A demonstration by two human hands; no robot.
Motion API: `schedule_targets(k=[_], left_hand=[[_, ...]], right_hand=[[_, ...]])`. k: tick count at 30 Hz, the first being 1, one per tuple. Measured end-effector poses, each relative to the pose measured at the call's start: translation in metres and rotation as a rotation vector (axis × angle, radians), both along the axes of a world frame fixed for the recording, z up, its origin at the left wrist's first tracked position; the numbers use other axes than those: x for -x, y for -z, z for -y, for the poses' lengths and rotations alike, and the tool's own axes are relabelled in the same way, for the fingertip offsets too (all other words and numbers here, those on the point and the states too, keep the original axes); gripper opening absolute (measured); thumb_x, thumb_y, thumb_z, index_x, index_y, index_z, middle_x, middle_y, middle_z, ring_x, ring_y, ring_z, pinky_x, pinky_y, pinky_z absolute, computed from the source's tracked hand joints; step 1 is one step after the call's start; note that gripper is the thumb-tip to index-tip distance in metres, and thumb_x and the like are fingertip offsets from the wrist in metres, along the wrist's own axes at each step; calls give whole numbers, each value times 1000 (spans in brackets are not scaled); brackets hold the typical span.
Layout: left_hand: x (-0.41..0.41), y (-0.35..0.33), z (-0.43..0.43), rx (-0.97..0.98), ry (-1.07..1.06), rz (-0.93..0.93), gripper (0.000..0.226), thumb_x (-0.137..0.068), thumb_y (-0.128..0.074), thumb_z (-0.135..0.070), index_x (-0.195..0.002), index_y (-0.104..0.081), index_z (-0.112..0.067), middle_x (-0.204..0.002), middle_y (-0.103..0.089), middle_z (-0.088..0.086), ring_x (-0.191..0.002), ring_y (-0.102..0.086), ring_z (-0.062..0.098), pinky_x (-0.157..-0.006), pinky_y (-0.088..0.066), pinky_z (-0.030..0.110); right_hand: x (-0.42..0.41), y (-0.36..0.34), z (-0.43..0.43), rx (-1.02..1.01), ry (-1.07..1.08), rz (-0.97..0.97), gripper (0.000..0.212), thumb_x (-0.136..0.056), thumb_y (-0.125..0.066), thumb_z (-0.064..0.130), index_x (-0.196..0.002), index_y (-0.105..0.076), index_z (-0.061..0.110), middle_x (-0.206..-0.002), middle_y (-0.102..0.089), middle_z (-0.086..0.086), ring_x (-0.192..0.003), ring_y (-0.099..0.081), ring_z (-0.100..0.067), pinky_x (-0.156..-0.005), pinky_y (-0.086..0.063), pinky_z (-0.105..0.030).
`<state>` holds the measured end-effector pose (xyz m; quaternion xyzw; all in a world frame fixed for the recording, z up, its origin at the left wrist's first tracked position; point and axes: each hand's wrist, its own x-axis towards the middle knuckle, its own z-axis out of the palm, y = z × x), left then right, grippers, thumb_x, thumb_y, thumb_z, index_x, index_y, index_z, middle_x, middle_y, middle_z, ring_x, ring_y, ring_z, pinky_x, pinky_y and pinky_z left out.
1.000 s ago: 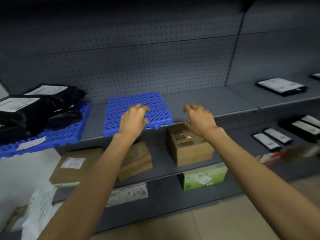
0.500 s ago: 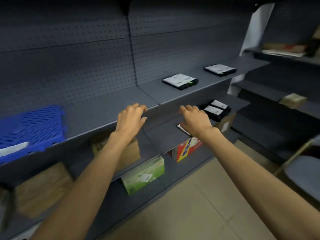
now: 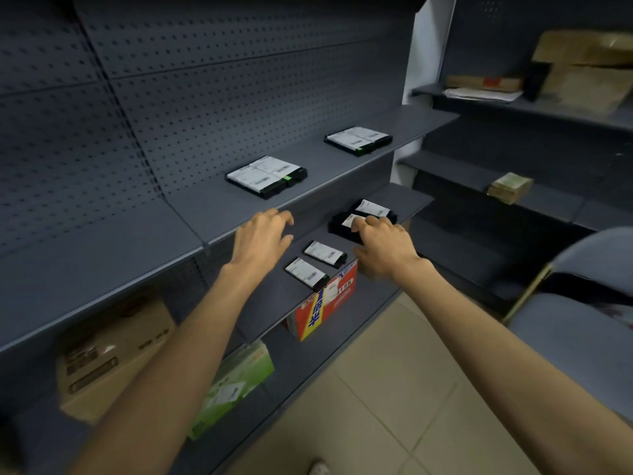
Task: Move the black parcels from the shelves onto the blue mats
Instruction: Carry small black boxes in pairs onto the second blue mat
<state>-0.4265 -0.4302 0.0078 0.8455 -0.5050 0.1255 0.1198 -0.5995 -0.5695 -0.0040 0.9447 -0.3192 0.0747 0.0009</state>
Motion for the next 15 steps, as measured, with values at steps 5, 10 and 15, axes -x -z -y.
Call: schedule_targets(k=[5, 10, 15], left_hand=[[-34, 3, 85, 27, 11, -29, 31, -92, -65, -28, -121, -61, -20, -119, -62, 5, -108, -60, 28, -76, -51, 43], [-95, -6, 143, 43, -64, -26, 31, -92, -64, -29, -121, -62, -18, -118, -63, 5, -106, -60, 28, -77, -52, 41], [-142, 3, 173, 9, -187, -41, 30, -91, -66, -31, -119, -63, -20, -116, -65, 3, -104, -61, 26, -73, -51, 39]], right_hand=[[-32, 1, 77, -1, 10, -37, 39, -94, -55, 28, -130, -46, 15, -126, -55, -9, -119, -49, -33, -94, -43, -46], [-97, -21, 145, 15, -55, -4, 42, -97, -53, 31, -135, -43, 14, -131, -52, -10, -122, -47, -34, -95, -42, -46], [-169, -14, 184, -12, -199, -37, 39, -100, -49, 29, -134, -42, 12, -131, -52, -13, -123, -46, -34, -98, -41, -47]])
